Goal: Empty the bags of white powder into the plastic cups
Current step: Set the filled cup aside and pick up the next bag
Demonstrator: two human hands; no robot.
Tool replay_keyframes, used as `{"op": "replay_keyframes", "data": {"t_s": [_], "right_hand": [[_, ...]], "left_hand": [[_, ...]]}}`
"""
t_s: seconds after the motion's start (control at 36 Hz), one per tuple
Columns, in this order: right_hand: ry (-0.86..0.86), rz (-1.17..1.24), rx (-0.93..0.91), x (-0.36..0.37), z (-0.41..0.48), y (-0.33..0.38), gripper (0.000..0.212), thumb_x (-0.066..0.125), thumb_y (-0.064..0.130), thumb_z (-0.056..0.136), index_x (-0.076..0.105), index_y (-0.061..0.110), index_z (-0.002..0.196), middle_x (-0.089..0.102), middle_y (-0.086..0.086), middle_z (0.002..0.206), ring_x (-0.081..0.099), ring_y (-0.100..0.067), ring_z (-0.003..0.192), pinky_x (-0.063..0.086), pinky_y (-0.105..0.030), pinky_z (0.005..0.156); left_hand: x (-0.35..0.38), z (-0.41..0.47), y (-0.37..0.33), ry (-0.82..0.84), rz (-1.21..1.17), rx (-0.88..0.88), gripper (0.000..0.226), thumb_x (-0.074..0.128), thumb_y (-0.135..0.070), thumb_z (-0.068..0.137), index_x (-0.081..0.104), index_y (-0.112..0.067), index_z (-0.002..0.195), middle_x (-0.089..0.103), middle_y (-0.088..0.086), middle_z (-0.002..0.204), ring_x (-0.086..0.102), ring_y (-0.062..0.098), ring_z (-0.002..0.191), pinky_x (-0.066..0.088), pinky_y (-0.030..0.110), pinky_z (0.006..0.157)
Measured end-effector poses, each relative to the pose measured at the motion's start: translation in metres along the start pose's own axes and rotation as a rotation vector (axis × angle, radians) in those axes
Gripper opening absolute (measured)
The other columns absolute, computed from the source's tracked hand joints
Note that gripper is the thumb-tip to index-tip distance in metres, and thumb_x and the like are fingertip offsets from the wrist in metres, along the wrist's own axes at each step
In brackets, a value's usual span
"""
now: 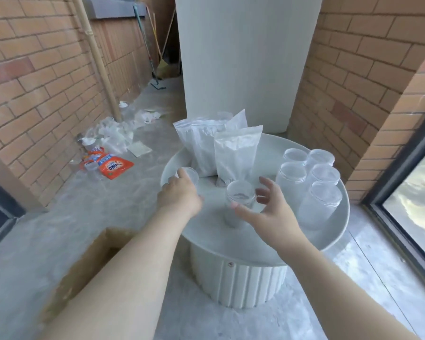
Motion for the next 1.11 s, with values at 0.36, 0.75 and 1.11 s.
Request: {"op": "replay_keyframes", "data": {"t_s": [0.36, 0.75, 1.11], "right_hand": [[0.041, -0.294, 0.073, 0.02, 0.033, -0.031, 0.056, 0.071, 0.053, 0.055, 0.056, 0.035, 0.106, 0.064, 0.013, 0.097, 0.057, -0.023, 0.105, 0.054, -0.046, 0.09], [-0.051, -0.187, -0.182, -0.006, 0.012, 0.0, 0.042, 0.082, 0.03, 0.069, 0.062, 0.035, 0.105, 0.056, 0.02, 0.092, 0.051, 0.003, 0.096, 0.039, -0.007, 0.073], [-0.102, -0.22, -0.255, 0.0, 0.004, 0.004, 0.042, 0.08, 0.029, 0.071, 0.055, 0.035, 0.105, 0.06, 0.014, 0.093, 0.057, 0.0, 0.089, 0.046, -0.013, 0.069]], "left_hand": [[-0.039, -0.026, -0.035, -0.043, -0.105, 0.315, 0.071, 0.08, -0.028, 0.075, 0.04, -0.028, 0.133, 0.05, -0.006, 0.131, 0.051, 0.023, 0.116, 0.038, 0.029, 0.077], [-0.064, -0.044, -0.08, 0.152, -0.415, 0.647, 0.066, 0.09, -0.056, 0.053, 0.062, -0.051, 0.113, 0.06, -0.022, 0.108, 0.055, -0.003, 0.086, 0.045, 0.02, 0.078], [-0.05, -0.056, -0.089, 0.055, -0.123, 0.479, 0.059, 0.045, -0.083, 0.078, 0.049, -0.024, 0.081, 0.053, -0.006, 0.093, 0.054, 0.017, 0.083, 0.043, 0.033, 0.063]]}}
Point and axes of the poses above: each hand's wrist, its own z-axis towards the middle knuckle, its own x-axis out of the palm, y = z × x, the point moved 6 cm from there along z, towards the middle knuckle
